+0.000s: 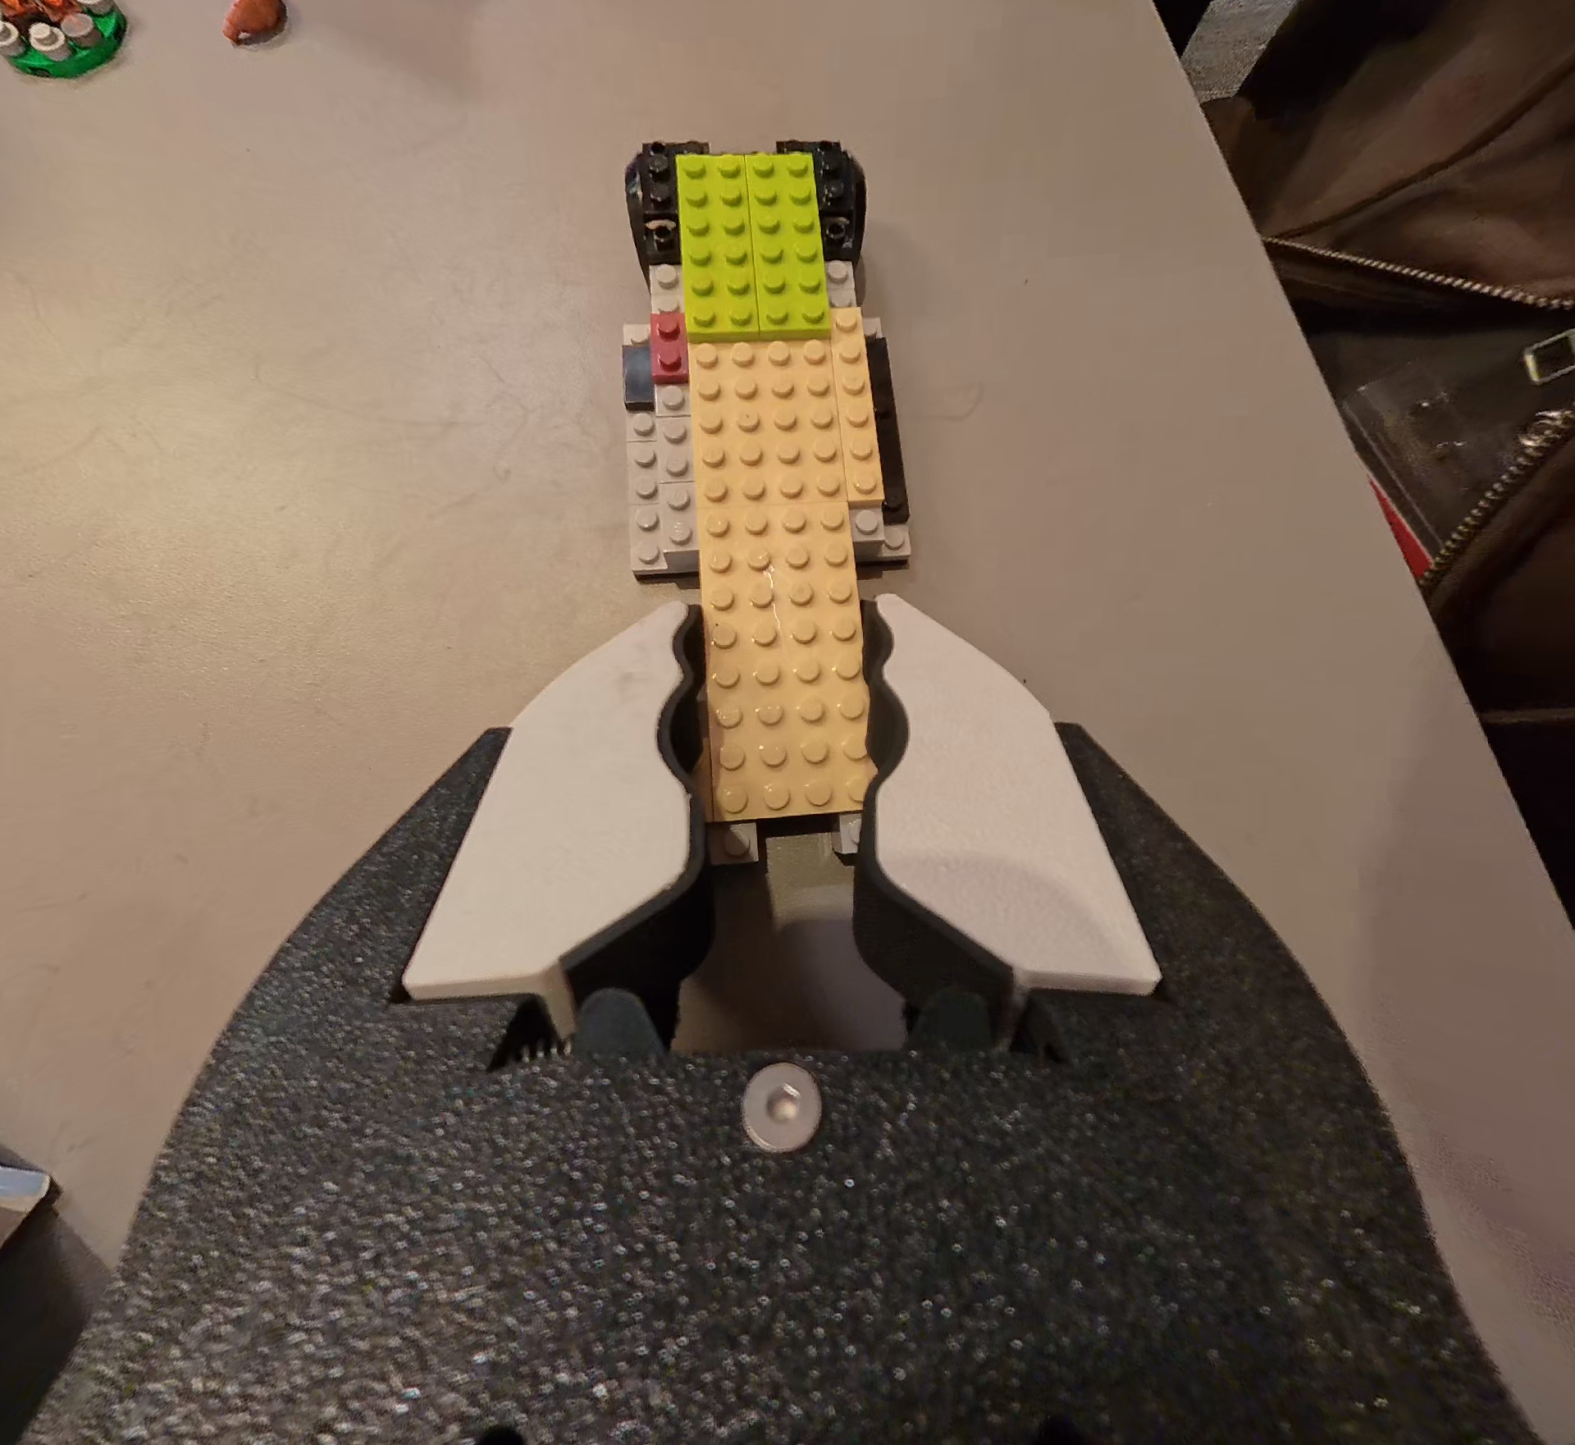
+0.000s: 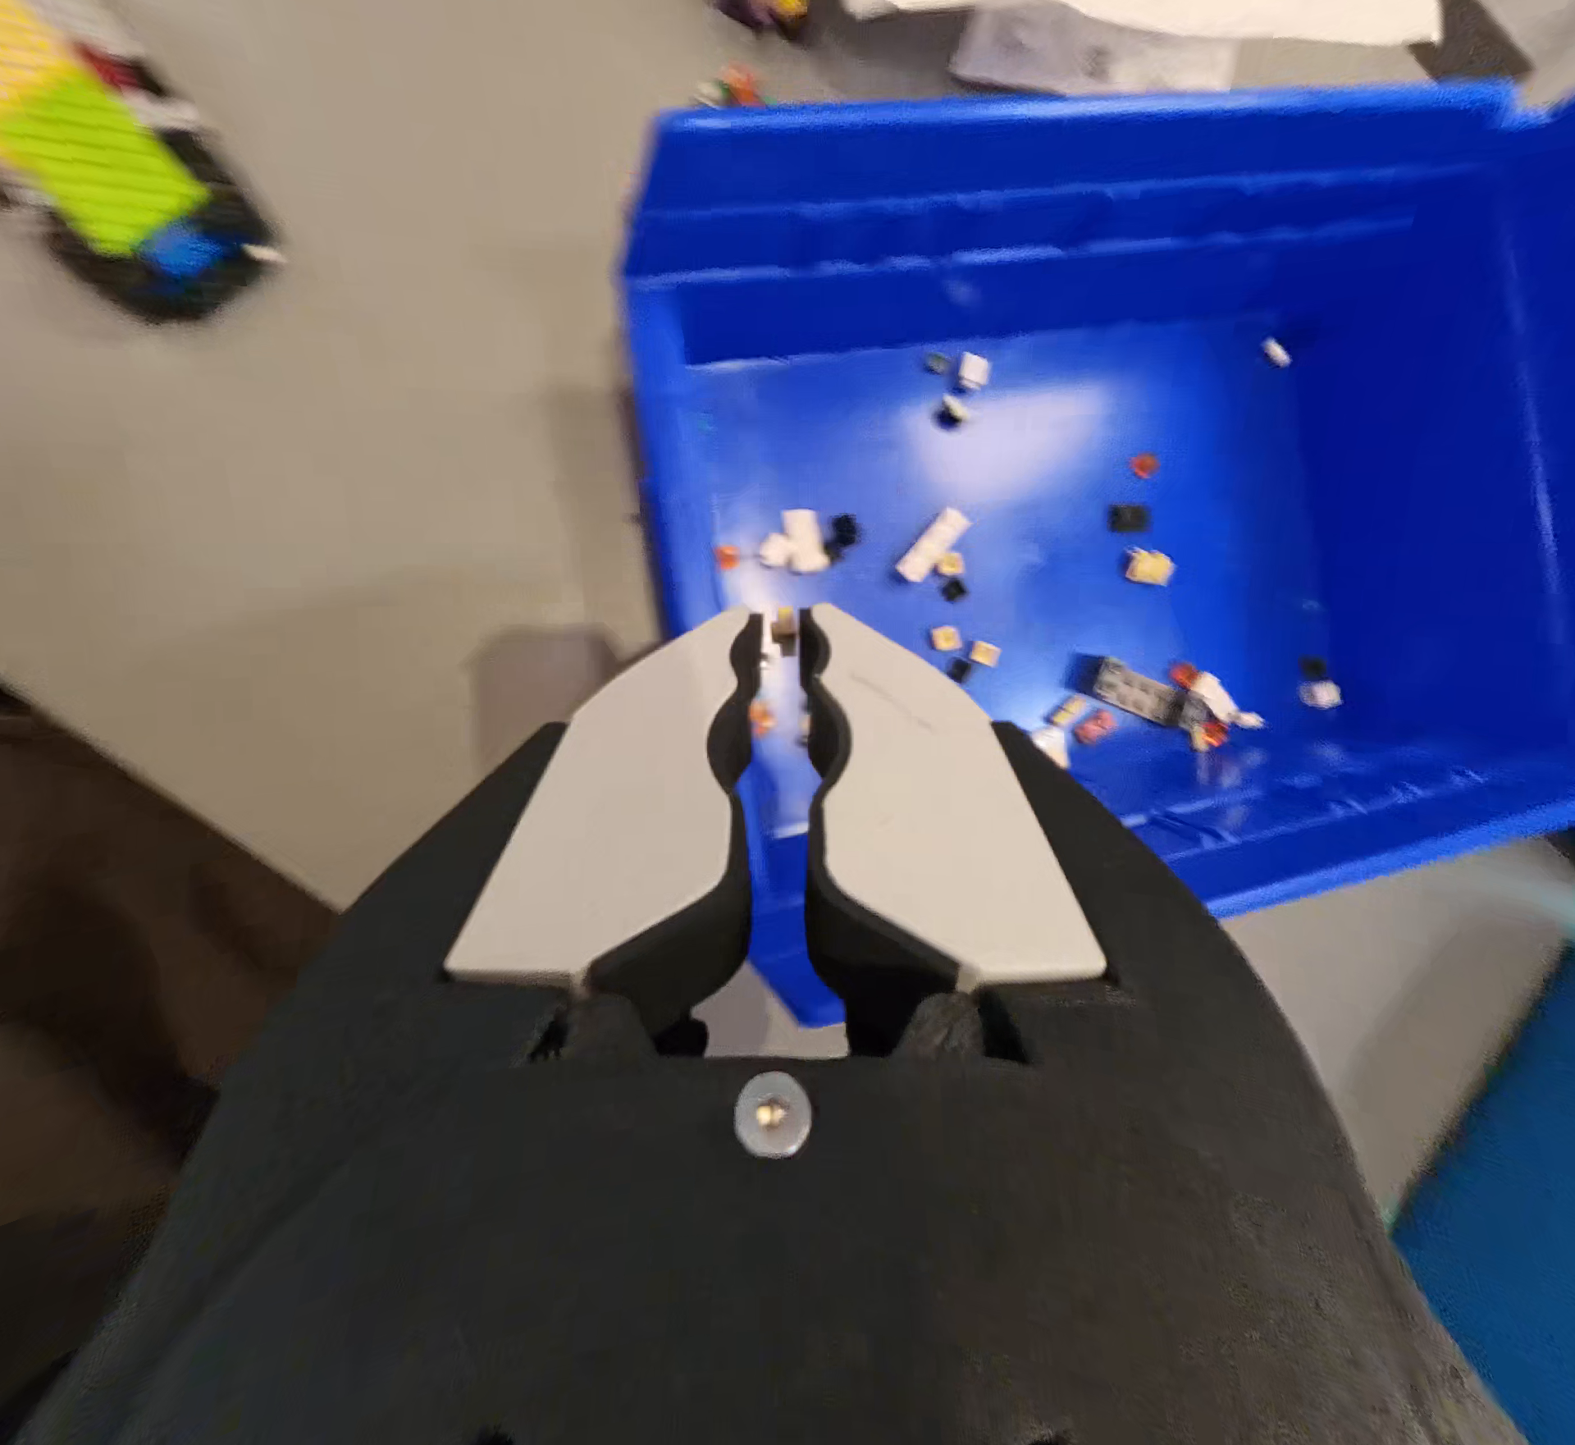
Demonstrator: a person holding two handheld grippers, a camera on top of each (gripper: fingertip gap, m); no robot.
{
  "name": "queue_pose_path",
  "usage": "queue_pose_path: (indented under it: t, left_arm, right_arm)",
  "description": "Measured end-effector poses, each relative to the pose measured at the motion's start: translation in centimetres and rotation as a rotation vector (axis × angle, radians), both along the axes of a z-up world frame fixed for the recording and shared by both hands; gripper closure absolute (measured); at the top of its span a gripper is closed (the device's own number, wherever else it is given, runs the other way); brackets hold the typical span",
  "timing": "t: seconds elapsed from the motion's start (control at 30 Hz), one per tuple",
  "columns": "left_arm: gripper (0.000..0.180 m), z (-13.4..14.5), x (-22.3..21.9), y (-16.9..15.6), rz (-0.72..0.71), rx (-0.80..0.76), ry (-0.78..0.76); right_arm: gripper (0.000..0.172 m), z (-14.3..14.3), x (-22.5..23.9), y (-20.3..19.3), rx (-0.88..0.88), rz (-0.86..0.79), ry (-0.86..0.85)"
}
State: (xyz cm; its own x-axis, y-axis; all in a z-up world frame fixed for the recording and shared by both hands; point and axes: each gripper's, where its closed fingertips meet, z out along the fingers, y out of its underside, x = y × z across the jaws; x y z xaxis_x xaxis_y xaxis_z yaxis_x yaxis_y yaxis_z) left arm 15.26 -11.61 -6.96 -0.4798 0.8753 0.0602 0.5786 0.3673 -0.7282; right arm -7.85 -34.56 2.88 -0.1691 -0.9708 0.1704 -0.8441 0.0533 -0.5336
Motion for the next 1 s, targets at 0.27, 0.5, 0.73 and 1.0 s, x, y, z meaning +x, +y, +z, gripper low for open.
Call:
queue_pose_path:
  t: [0.27, 0.5, 0.73, 1.0]
  left_arm:
    - [0.146, 0.0, 0.0, 0.0, -0.001, 0.004, 0.003]
    - [0.146, 0.0, 0.0, 0.0, -0.001, 0.006, 0.005]
    - [0.146, 0.1, 0.2, -0.2, 0.023, 0.010, 0.008]
    - [0.146, 0.1, 0.9, -0.9, 0.082, 0.022, 0.020]
  right_arm:
    - [0.146, 0.0, 2.5, -1.6, -0.002, 0.008, 0.012]
    - [0.144, -2.6, 10.2, 8.2, 0.148, 0.334, -0.079]
    - [0.129, -7.1, 17.0, 16.9, 0.329, 0.648, -0.149]
    - [0.121, -7.9, 20.7, 18.5, 0.278, 0.804, -0.181]
